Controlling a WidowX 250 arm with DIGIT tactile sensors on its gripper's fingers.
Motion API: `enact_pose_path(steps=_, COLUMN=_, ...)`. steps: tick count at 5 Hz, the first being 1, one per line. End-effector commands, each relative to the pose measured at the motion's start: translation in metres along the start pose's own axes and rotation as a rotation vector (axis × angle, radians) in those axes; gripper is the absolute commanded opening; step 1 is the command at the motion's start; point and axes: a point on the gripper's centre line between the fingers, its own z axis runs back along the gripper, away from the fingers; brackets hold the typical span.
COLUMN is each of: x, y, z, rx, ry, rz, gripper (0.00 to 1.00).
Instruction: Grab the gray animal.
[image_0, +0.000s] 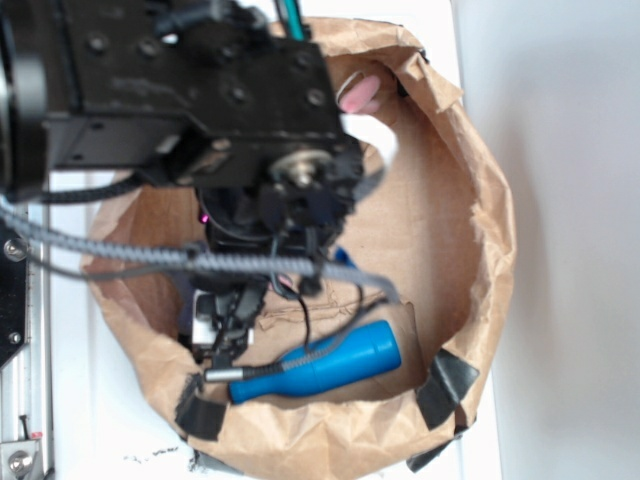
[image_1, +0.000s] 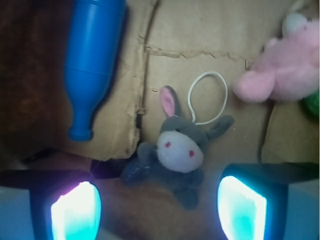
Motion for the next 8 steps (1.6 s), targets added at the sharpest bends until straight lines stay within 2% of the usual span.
enact_pose_path(steps=1, x=0.001, y=-0.007, z=-0.041, rx=0.012, ry=-0.057, rz=0.097, gripper=1.0)
enact_pose_path(steps=3, x=-0.008, y=-0.01, z=-0.079, rx=0.117, ry=-0.062, rz=0.062, gripper=1.0)
enact_pose_path(steps=4, x=-0.021, y=-0.009, z=-0.089, rx=0.139, ry=-0.081, rz=-0.007, gripper=1.0)
enact_pose_path(steps=5, x=-0.028, y=-0.009, z=-0.075, rx=0.096, ry=-0.05, rz=0.028, gripper=0.0)
enact_pose_path(steps=6, x=-0.025, y=-0.013, z=-0.053, rx=0.082, ry=-0.041, rz=0.027, gripper=0.0)
enact_pose_path(steps=7, x=-0.02, y=-0.023, z=-0.017, rx=0.194, ry=-0.03, rz=0.042, gripper=0.0)
enact_pose_path(steps=8, x=-0.01, y=-0.037, z=0.031, rx=0.233, ry=-0.076, rz=-0.014, gripper=0.0)
